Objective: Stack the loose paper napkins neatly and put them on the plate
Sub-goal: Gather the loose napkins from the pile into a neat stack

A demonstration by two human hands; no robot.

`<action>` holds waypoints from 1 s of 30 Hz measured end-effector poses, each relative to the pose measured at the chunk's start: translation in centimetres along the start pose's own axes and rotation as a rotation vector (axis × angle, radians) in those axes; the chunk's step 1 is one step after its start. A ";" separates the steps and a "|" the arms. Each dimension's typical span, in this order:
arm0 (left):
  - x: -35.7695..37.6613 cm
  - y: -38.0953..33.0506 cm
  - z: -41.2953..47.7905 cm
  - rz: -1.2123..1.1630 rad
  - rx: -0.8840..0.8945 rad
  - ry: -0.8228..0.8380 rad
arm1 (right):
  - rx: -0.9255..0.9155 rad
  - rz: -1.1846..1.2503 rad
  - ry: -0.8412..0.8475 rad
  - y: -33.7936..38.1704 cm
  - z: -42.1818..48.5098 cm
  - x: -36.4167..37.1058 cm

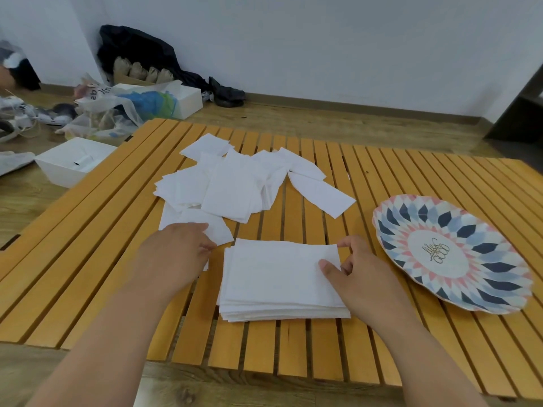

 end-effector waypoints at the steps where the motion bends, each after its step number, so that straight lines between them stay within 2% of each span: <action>1: 0.1 0.0 0.0 0.033 -0.007 0.008 | -0.002 0.005 0.001 0.0 0.0 0.0; 4: 0.0 0.3 -0.1 0.105 -0.037 -0.016 | -0.011 0.015 0.004 0.1 0.0 -0.1; 8: -0.3 0.8 0.0 0.025 -0.073 -0.126 | -0.030 0.019 -0.013 0.1 -0.1 -0.3; 10: -1.1 0.9 0.0 0.003 -0.085 -0.237 | -0.034 0.028 -0.035 0.2 -0.2 -0.5; 12: -2.7 0.5 -0.3 -0.081 -0.079 -0.418 | -0.029 0.051 -0.077 0.3 -0.3 -1.0; 15: -5.6 -0.8 -0.8 -0.425 -0.086 -0.615 | -0.046 0.108 -0.182 0.6 -0.4 -1.8; 18: -8.0 -2.9 -1.0 -0.979 -0.088 -0.700 | -0.079 0.271 -0.192 1.3 -0.6 -2.3; 19: -8.5 -3.8 -1.1 -1.202 -0.078 -0.695 | -0.067 0.375 -0.132 1.5 -0.7 -2.3; 21: -8.6 -5.6 -1.1 -1.598 -0.050 -0.613 | -0.023 0.624 0.103 2.3 -1.2 -1.8; 23: -8.2 -7.0 -1.2 -1.812 -0.067 -0.535 | 0.003 0.864 0.419 3.3 -1.9 -0.9; 25: -7.3 -8.0 -1.3 -1.916 -0.102 -0.465 | -0.015 1.073 0.661 3.9 -2.7 -0.3; 27: -6.4 -8.8 -1.4 -1.925 -0.126 -0.400 | -0.055 1.198 0.791 4.5 -3.3 -0.3; 30: -5.6 -9.3 -1.4 -1.886 -0.134 -0.340 | -0.036 1.259 0.778 4.8 -3.6 -0.8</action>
Point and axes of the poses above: each hand's wrist, its own z-axis towards the middle knuckle, its own x-axis out of the palm, y = z × x, the point moved 5 cm from there along z, towards the middle knuckle, and after that the axes turned 12 degrees about x, right-handed, at the moved point
